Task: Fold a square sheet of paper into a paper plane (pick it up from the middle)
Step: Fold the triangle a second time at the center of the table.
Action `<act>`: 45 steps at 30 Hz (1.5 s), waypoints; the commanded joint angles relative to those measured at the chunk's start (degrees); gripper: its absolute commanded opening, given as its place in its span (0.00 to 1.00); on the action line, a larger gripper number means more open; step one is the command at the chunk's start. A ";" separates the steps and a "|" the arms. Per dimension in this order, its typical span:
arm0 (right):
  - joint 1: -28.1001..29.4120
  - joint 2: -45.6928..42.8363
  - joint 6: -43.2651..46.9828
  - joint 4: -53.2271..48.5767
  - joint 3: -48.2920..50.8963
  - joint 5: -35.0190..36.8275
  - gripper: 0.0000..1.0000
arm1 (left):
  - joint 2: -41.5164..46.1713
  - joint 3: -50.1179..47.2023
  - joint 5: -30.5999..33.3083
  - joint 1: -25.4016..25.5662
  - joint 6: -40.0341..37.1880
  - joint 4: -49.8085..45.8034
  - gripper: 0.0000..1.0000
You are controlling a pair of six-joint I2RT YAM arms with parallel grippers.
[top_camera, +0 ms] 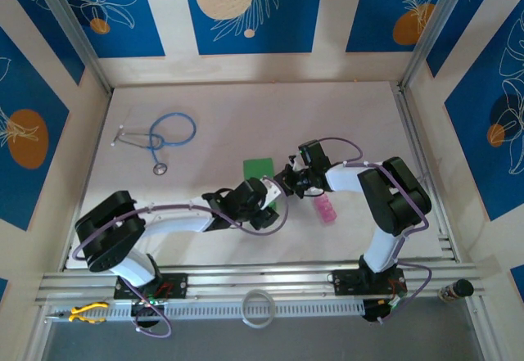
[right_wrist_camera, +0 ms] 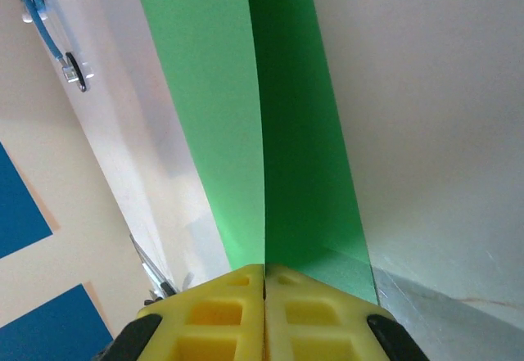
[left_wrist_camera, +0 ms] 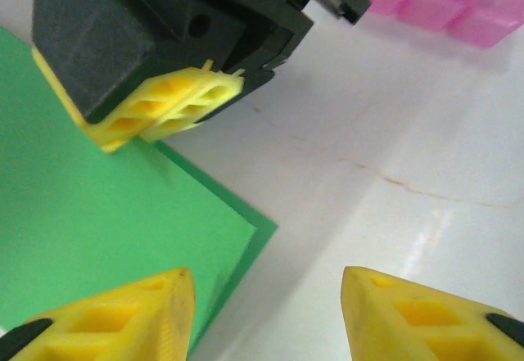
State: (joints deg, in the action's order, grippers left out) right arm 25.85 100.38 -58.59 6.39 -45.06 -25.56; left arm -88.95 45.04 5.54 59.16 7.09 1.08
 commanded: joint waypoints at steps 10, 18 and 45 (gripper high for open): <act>-0.36 0.03 -0.13 -1.92 -1.26 -1.77 0.08 | -7.13 6.86 11.87 3.29 -9.89 -2.80 0.50; -0.44 -0.09 -0.13 -1.91 -0.82 -1.52 0.09 | -7.60 8.13 13.20 3.33 -10.17 -4.14 0.31; -7.30 -18.53 4.98 -11.38 8.79 8.43 0.45 | -4.69 7.18 -14.05 -6.80 8.47 -1.12 0.00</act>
State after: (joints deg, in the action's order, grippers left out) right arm 19.27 84.62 -55.55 -1.21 -38.30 -19.18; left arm -95.55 52.58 0.89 54.41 10.00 -2.74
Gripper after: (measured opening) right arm 0.450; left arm 0.061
